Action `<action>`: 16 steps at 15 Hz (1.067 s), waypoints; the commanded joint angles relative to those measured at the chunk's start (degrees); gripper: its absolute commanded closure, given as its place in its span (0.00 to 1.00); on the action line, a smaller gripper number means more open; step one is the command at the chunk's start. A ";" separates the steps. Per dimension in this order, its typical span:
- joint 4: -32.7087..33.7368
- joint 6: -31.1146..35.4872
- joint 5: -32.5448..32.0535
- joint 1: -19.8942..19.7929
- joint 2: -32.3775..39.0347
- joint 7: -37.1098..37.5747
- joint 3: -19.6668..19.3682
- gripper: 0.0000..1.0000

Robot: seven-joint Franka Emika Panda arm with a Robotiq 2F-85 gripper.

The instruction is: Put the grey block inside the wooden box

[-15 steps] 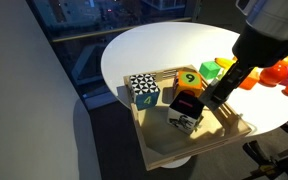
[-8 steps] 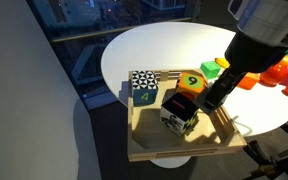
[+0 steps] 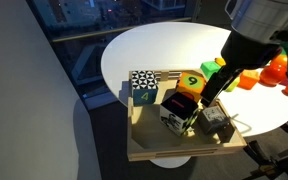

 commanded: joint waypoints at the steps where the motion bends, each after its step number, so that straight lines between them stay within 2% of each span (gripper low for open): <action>1: 2.52 -4.31 -0.19 -0.46 0.47 1.63 -0.85 0.00; 8: 4.23 -11.83 0.10 -1.79 -0.55 3.15 -2.68 0.00; 16: 4.75 -18.56 2.02 -4.49 -2.34 -0.13 -5.14 0.00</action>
